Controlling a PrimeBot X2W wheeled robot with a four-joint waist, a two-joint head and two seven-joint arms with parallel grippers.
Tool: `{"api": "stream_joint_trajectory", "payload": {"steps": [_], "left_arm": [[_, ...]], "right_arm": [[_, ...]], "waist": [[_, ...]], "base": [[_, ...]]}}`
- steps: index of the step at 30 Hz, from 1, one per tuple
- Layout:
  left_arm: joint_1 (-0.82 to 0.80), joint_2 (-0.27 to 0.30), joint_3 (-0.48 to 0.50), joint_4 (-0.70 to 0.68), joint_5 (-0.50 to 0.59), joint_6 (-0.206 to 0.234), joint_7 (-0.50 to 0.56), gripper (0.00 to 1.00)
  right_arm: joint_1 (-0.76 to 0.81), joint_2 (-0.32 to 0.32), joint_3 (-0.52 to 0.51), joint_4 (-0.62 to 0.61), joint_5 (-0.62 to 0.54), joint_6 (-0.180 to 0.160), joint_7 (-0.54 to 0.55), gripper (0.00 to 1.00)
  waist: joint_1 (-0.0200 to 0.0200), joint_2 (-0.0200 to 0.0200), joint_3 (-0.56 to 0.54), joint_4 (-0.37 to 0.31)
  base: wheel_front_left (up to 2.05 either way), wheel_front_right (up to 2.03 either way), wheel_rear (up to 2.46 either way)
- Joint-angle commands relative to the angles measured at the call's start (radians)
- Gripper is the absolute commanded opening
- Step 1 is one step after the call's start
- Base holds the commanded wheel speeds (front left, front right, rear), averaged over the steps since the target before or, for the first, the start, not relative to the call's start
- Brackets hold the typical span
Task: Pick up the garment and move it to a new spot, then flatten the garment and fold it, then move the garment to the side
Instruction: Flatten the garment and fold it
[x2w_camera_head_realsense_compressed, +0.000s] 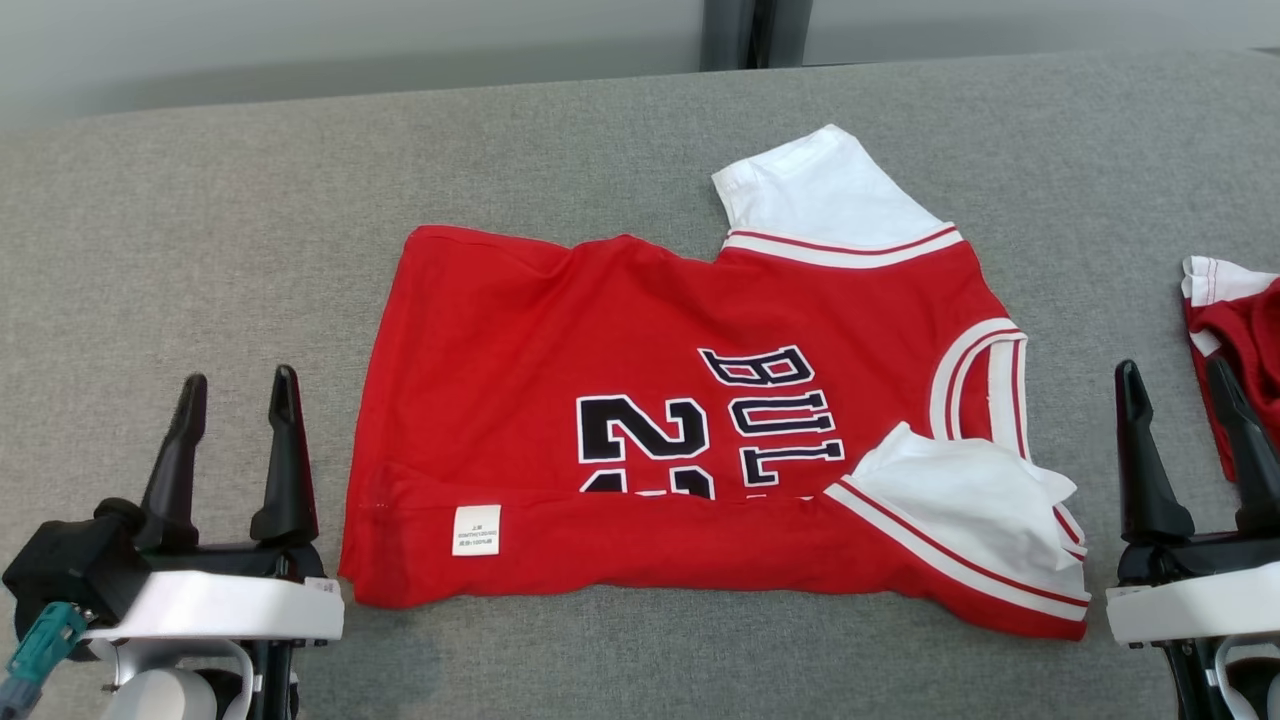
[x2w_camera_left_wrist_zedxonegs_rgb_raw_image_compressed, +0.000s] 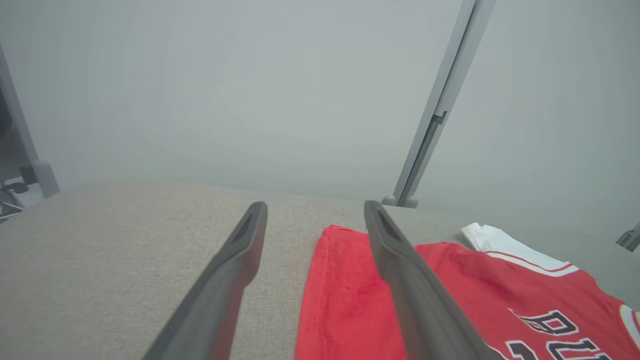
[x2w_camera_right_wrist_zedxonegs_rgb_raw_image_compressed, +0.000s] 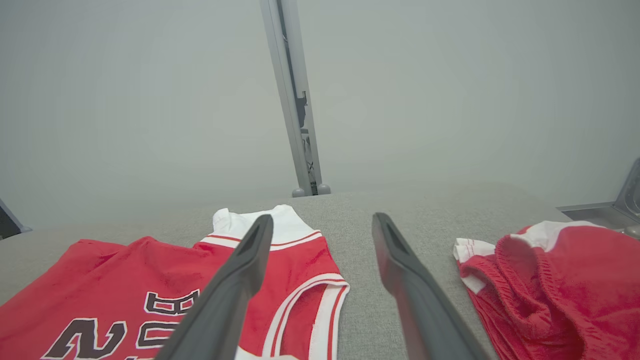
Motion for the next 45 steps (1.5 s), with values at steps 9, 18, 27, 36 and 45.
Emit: {"api": "stream_joint_trajectory", "payload": {"steps": [9,18,27,36,45], "left_arm": [[-0.043,0.031,-0.045,-0.058,0.162,0.051,-0.028,1.00],[-0.049,0.036,-0.062,-0.049,0.173,0.053,-0.011,1.00],[-0.108,0.041,-0.088,-0.038,0.179,0.032,0.010,1.00],[-0.376,0.040,-0.131,0.170,0.081,-0.125,0.156,1.00],[-0.639,0.043,-0.154,0.528,-0.054,-0.289,0.373,1.00]], "right_arm": [[-0.029,-0.001,0.007,-0.039,-0.058,0.000,0.018,1.00],[-0.025,0.004,0.012,-0.030,-0.053,0.000,0.025,1.00],[-0.033,0.004,0.014,-0.037,-0.043,0.000,0.028,1.00],[-0.078,0.006,0.048,-0.027,-0.028,0.000,0.017,1.00],[-0.131,0.012,0.090,0.027,-0.006,0.000,-0.021,1.00]], "waist": [[0.0000,0.0000,-0.027,0.016],[0.0000,0.0000,-0.034,0.021],[0.0000,0.0000,-0.015,0.025],[0.0000,0.0000,0.073,-0.011],[0.0000,0.0000,0.151,-0.089]], "base": [[0.00,0.00,0.00],[0.00,0.00,0.00],[0.00,0.00,0.00],[0.00,0.00,0.00],[0.00,0.00,0.00]]}}
